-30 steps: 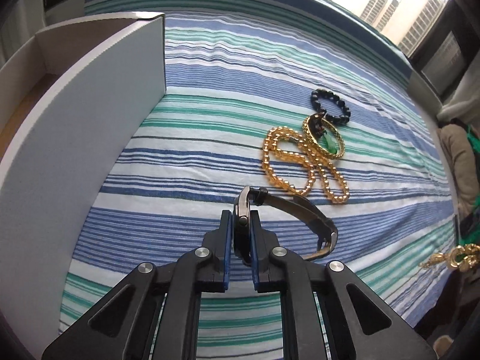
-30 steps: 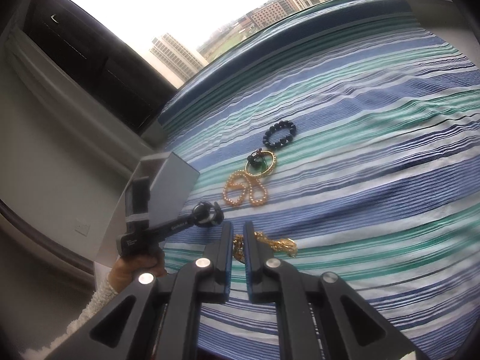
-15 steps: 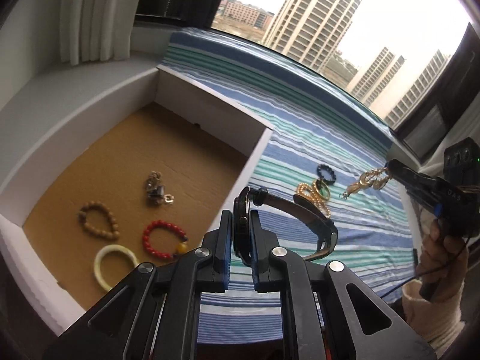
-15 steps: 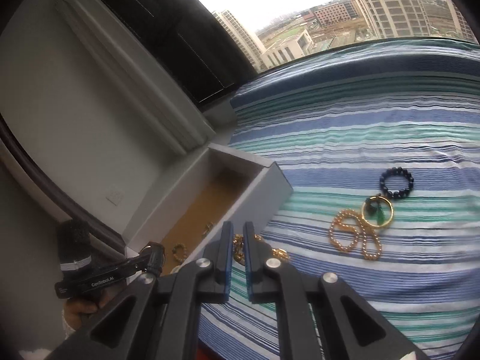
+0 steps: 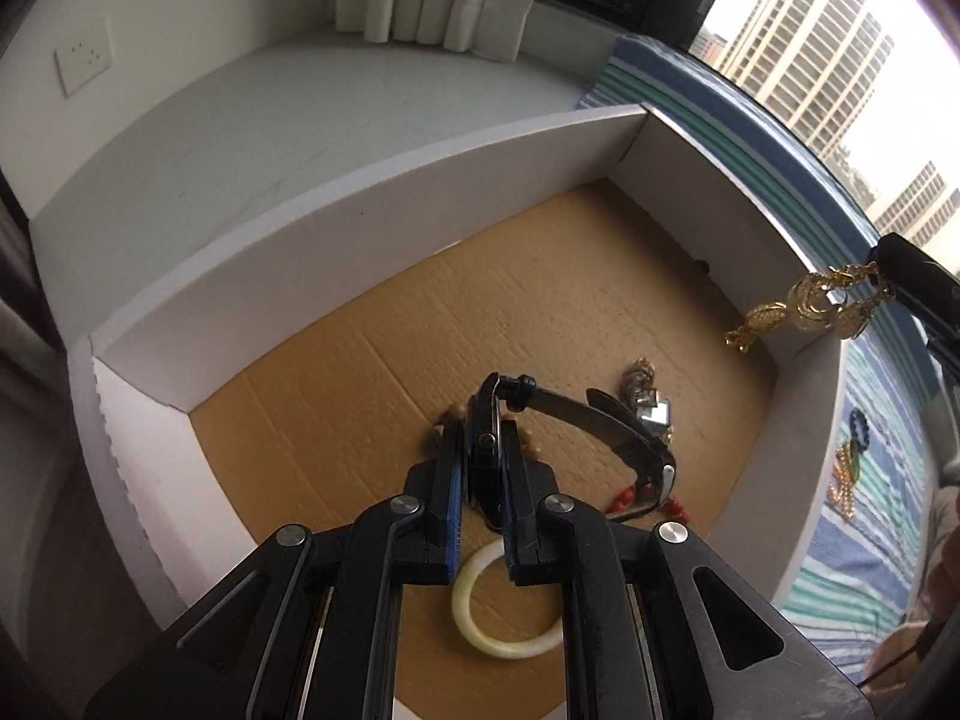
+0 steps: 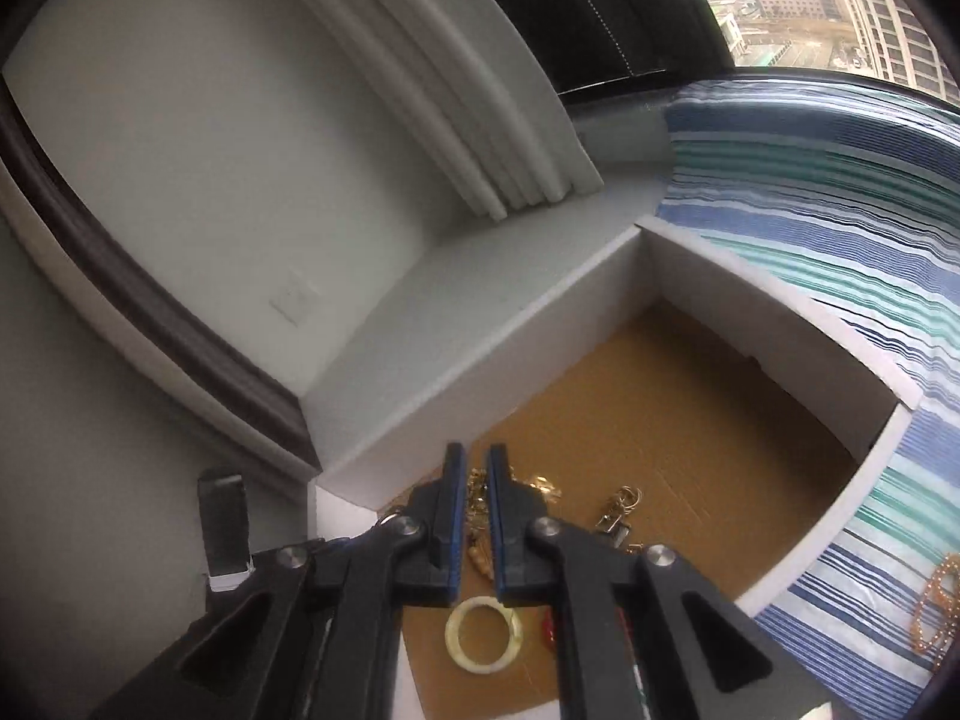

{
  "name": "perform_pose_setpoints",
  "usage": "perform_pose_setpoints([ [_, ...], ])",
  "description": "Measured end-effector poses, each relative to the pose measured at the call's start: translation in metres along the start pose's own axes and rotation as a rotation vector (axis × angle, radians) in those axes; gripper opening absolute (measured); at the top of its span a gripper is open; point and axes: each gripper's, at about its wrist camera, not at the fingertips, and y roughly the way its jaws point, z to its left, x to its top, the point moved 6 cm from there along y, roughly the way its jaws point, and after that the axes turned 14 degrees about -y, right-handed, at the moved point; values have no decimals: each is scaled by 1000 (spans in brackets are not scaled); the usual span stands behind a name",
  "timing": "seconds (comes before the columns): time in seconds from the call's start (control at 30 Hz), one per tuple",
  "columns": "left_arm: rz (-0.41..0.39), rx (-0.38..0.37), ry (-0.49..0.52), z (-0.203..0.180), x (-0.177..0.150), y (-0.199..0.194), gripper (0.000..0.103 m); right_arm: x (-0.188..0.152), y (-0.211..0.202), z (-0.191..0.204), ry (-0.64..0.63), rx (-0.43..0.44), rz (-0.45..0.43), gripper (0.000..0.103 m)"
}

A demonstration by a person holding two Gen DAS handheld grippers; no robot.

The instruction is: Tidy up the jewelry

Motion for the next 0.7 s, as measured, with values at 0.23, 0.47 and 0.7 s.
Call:
perform_pose_setpoints([
  [0.23, -10, 65, 37, 4, -7, 11, 41, -20, 63, 2, -40, -85, 104, 12],
  [0.47, -89, 28, 143, -29, -41, -20, 77, -57, 29, -5, -59, -140, 82, 74],
  [0.7, -125, -100, 322, -110, -116, -54, 89, -130, -63, -43, -133, -410, 31, 75],
])
